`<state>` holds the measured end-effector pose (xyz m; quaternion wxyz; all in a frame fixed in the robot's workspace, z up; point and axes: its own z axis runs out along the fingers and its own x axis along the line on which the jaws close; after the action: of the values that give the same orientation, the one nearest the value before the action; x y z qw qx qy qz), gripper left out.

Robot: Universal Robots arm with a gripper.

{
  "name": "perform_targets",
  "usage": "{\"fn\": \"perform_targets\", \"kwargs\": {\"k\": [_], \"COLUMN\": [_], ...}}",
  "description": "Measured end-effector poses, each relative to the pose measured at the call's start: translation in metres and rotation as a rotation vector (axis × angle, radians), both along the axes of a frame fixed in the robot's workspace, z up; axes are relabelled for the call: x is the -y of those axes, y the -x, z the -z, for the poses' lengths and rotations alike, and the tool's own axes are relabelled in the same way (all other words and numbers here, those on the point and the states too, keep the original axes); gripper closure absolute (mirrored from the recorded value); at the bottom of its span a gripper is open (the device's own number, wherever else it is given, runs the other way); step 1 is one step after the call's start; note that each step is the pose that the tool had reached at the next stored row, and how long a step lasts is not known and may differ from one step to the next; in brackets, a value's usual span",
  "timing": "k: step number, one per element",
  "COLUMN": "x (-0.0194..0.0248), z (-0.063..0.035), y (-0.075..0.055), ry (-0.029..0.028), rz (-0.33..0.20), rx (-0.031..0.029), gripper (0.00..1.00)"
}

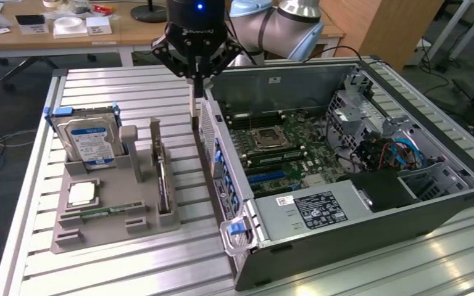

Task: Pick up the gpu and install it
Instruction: 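Reach for the gpu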

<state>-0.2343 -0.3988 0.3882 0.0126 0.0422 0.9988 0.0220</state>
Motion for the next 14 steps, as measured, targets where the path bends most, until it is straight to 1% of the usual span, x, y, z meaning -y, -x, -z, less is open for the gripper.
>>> {"fn": "perform_targets", "kwargs": {"k": [14], "x": [0.0000], "z": [0.0010], "y": [0.031], "ry": [0.0000], "rz": [0.003], "rx": [0.0000], "gripper": [0.89]}}
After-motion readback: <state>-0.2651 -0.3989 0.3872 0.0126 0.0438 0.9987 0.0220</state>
